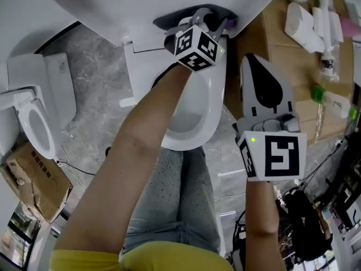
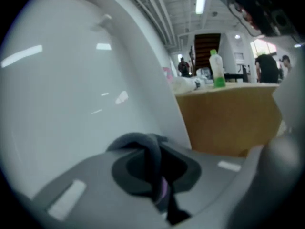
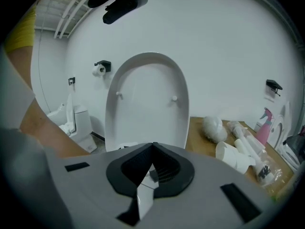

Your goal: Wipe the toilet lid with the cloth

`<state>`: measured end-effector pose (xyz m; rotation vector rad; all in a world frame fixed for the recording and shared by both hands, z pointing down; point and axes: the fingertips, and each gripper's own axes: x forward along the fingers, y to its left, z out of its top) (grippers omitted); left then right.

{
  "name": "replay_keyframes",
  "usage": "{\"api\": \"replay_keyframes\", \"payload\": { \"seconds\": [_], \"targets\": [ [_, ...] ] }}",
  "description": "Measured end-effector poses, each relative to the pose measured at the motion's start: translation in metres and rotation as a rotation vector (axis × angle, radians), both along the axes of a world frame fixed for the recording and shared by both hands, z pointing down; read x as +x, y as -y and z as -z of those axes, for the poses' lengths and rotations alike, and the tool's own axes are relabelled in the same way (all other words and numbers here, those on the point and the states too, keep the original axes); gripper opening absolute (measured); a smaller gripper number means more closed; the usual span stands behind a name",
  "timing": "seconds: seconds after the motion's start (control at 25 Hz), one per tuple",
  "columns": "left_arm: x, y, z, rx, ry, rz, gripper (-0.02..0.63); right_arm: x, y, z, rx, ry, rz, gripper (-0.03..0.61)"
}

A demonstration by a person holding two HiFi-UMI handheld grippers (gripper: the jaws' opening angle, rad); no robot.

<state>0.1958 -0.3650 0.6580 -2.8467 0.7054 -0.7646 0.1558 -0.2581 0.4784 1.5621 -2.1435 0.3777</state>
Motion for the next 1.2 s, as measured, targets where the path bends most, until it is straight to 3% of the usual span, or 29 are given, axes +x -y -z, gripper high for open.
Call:
{"api": "replay_keyframes", "payload": {
  "seconds": [0.12, 0.24, 0.48, 0.72, 0.92, 1.2],
  "targets": [
    [-0.021, -0.003, -0.023, -0.038, 0.054, -0.005, 0.017, -0.001, -0.006, -0.005, -0.015, -0.001, 0.009, 0.016],
    [-0.071, 0.000, -0.046, -0.099, 0.097, 0.072, 0.017, -0.006, -0.008, -0.008, -0.023, 0.007, 0.020, 0.015],
    [-0.180, 0.009, -0.070, -0.202, 0.137, 0.318, 0.018, -0.023, -0.008, -0.010, -0.024, 0.029, 0.051, 0.016],
    [-0.265, 0.013, -0.074, -0.332, 0.077, 0.668, 0.018, -0.035, -0.017, -0.008, -0.046, 0.037, 0.069, 0.015],
    [-0.268, -0.002, -0.062, -0.364, 0.054, 0.707, 0.018, -0.035, -0.025, -0.010, -0.039, 0.049, 0.055, 0.016],
    [-0.255, -0.036, -0.024, -0.376, -0.099, 0.747, 0.018, -0.034, -0.039, -0.017, -0.062, 0.054, 0.036, 0.015]
  ]
}}
